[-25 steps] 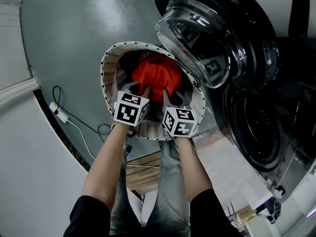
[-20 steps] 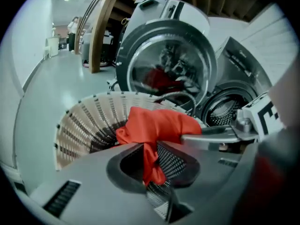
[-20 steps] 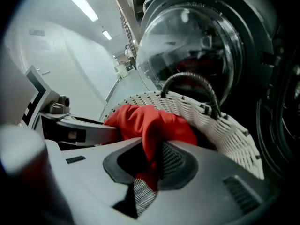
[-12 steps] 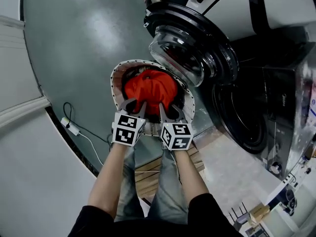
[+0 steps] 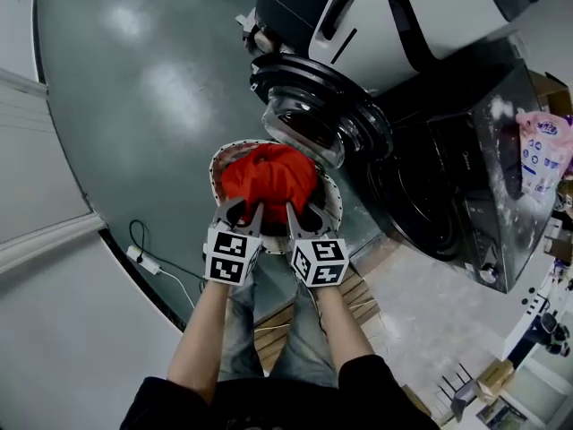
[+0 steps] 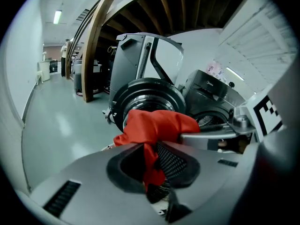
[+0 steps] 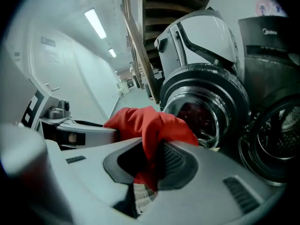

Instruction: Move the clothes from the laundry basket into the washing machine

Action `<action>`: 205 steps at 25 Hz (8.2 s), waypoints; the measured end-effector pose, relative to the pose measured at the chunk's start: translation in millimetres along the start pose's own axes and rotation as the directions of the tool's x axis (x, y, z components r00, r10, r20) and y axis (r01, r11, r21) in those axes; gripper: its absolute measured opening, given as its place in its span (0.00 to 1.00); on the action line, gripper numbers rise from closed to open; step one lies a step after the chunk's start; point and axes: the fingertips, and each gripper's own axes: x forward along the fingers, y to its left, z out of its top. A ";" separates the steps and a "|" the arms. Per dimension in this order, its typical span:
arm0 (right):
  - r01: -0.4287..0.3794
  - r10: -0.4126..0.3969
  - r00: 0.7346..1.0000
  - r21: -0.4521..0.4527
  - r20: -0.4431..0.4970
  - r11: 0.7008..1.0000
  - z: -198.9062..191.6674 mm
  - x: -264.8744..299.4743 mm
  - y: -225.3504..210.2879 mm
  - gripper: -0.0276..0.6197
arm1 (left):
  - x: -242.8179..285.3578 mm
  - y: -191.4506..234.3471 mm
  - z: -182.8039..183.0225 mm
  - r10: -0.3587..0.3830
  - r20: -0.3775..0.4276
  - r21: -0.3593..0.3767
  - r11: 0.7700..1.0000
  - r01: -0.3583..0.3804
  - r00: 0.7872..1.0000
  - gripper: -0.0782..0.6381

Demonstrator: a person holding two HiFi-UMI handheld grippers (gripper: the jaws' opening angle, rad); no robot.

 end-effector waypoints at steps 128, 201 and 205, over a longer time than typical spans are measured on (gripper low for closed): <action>0.507 -0.600 0.591 0.331 0.539 0.796 -81.5 -160.9 -523.3 0.16 | 386.2 -441.3 28.9 -0.703 0.233 0.621 0.639 0.454 0.671 0.21; 0.597 -0.681 0.608 0.331 0.407 0.731 -107.3 -153.8 -525.7 0.05 | 425.3 -414.2 4.7 -0.566 0.129 0.496 0.748 0.441 0.814 0.12; 0.599 -0.675 0.629 0.313 0.385 0.737 -111.3 -166.5 -500.1 0.05 | 400.9 -410.4 0.6 -0.546 0.091 0.500 0.748 0.436 0.833 0.12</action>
